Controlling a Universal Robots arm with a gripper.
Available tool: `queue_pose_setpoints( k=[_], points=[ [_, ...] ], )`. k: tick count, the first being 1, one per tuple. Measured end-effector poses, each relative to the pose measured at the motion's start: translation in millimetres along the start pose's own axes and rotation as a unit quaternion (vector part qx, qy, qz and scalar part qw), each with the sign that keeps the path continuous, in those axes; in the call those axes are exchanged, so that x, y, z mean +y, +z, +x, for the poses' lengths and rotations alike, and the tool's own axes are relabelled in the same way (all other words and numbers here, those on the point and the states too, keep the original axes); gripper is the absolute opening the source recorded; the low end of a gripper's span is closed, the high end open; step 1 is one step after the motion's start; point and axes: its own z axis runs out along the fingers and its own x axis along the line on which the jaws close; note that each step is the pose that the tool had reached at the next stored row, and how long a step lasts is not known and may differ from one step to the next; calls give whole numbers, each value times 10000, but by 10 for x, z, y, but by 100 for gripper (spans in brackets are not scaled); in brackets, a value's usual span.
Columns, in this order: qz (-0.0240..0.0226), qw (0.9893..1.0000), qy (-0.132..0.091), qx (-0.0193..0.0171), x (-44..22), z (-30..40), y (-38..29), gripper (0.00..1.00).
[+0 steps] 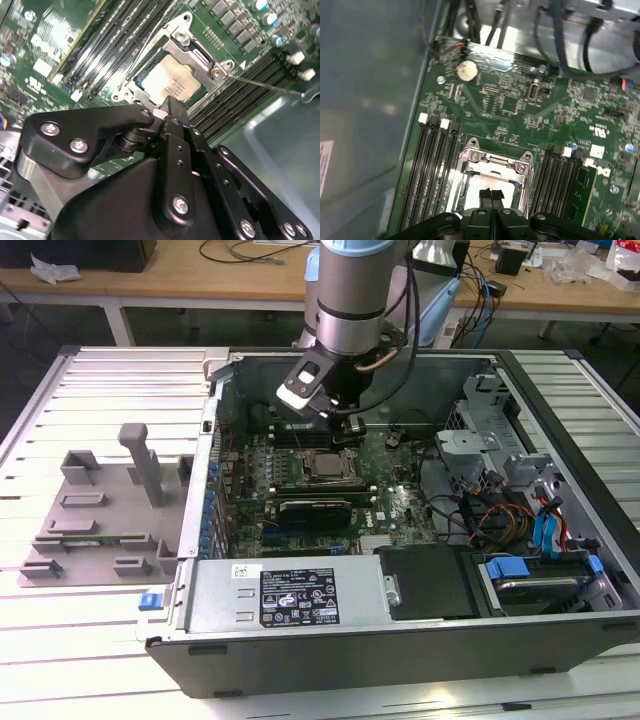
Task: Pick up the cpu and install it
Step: 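Close the cpu cover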
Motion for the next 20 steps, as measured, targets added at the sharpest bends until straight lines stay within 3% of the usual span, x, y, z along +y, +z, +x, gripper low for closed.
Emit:
queue_pose_setpoints(
  k=[2, 4, 6, 7, 9, 10, 13, 14, 15, 16, 17, 18, 19, 20],
  points=[
    [2, 9996, -286, 2, 0, 0, 1, 11],
    [5, 9972, -752, 6, 0, 0, 3, 11],
    [7, 9956, -933, 7, 0, 0, 3, 11],
    [7, 9939, -1104, 8, 0, 0, 4, 11],
    [9, 9917, -1285, 10, 0, 0, 4, 11],
    [10, 9897, -1431, 11, 0, 0, 4, 11],
    [13, 9813, -1925, 14, 0, 0, 6, 11],
    [14, 9780, -2088, 16, 0, 0, 6, 11],
    [15, 9737, -2280, 17, 0, 0, 7, 11],
    [17, 9674, -2533, 19, 0, 0, 8, 11],
    [18, 9636, -2673, 20, 0, 0, 8, 11],
    [19, 9579, -2872, 22, 0, 0, 9, 11],
    [20, 9534, -3015, 23, 0, 0, 9, 11],
    [21, 9506, -3103, 23, 0, 0, 10, 11]
  ],
)
